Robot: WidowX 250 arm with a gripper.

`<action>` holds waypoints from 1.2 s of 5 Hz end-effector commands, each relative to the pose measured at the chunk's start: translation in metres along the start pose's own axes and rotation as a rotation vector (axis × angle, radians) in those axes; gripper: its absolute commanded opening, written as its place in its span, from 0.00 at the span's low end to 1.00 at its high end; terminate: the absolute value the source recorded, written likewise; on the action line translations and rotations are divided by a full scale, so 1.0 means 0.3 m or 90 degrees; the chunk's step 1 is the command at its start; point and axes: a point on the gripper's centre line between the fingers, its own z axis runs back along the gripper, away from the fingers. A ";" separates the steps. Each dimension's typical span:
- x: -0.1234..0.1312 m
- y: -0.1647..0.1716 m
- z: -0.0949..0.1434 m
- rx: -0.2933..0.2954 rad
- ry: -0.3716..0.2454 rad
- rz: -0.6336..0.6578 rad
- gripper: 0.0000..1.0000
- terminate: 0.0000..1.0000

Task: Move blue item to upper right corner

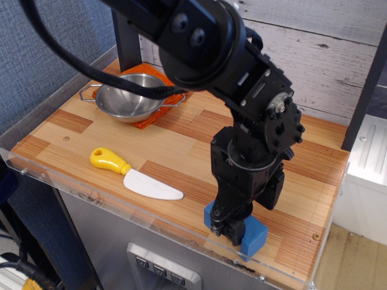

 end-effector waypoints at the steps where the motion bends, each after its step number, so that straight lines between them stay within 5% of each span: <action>1: 0.001 -0.028 0.052 -0.027 -0.031 -0.007 0.00 0.00; 3: 0.001 -0.025 0.059 -0.027 -0.022 -0.015 0.00 0.00; 6: 0.125 -0.010 0.215 -0.046 -0.043 0.061 0.00 0.00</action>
